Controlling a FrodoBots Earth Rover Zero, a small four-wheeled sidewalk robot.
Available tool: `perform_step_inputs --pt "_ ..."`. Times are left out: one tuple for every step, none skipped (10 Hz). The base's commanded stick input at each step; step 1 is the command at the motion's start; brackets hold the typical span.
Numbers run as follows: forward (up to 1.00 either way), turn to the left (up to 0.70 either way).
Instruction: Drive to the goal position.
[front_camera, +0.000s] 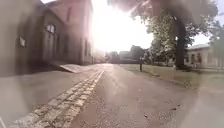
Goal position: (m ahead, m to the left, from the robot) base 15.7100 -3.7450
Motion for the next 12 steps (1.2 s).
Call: perform_step_inputs --pt "0.44 0.02" --pt "0.44 0.02" --pt "0.44 0.02" --pt "0.44 0.02" --pt "0.44 0.02" --pt "0.44 0.02" --pt "0.44 0.02" --pt "0.44 0.02" --pt "0.44 0.02" --pt "0.44 0.02" --pt "0.44 0.02" --pt "0.44 0.02"
